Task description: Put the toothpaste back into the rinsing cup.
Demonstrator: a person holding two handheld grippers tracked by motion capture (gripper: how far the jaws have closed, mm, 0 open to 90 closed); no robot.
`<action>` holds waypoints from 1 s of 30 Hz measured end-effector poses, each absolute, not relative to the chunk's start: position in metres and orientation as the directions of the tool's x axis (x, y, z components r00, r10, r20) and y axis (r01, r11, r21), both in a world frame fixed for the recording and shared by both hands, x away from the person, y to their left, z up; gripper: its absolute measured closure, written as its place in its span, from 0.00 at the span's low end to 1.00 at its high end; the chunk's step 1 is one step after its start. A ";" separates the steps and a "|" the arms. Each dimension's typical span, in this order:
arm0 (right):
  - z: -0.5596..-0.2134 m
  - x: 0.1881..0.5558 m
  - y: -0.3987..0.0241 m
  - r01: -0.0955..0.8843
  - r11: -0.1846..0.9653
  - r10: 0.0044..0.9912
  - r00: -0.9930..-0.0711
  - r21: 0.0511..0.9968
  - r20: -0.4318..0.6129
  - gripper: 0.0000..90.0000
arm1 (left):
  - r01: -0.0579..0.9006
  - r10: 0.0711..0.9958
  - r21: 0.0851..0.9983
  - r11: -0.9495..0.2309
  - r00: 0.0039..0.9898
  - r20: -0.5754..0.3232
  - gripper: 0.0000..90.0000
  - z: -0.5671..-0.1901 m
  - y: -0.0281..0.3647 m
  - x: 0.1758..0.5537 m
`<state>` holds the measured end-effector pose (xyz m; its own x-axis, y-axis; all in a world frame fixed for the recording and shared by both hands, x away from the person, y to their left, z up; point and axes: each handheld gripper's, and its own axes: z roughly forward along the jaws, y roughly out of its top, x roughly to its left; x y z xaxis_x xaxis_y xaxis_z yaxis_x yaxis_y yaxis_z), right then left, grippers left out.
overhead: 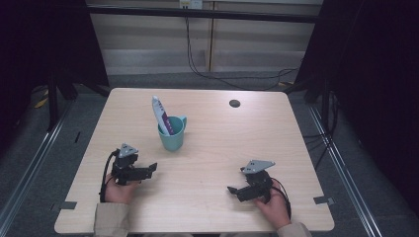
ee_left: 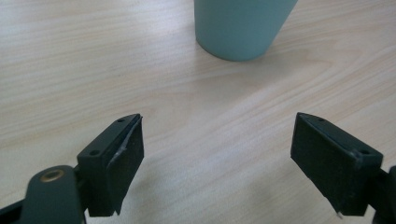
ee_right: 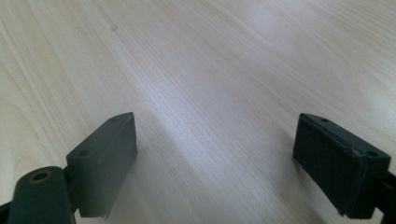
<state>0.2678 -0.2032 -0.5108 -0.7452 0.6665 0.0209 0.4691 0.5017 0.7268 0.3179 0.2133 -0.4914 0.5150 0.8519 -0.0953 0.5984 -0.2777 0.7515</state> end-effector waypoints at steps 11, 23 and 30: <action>-0.511 0.268 -0.203 0.469 0.502 0.666 -0.745 0.727 0.021 0.14 | 0.603 0.849 0.732 -0.316 0.524 -0.066 0.19 -0.501 0.217 0.311; -0.511 0.268 -0.203 0.469 0.502 0.667 -0.745 0.727 0.021 0.14 | 0.606 0.851 0.721 -0.336 0.524 -0.044 0.19 -0.507 0.216 0.308; -0.511 0.268 -0.203 0.469 0.502 0.666 -0.745 0.727 0.021 0.14 | 0.594 0.850 0.726 -0.347 0.526 -0.024 0.18 -0.508 0.215 0.306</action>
<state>0.2677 -0.2031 -0.5108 -0.7452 0.6665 0.0207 0.4690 0.5018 0.7268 0.3058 0.2148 -0.5083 0.5260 0.8502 -0.0239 0.5940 -0.3471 0.7258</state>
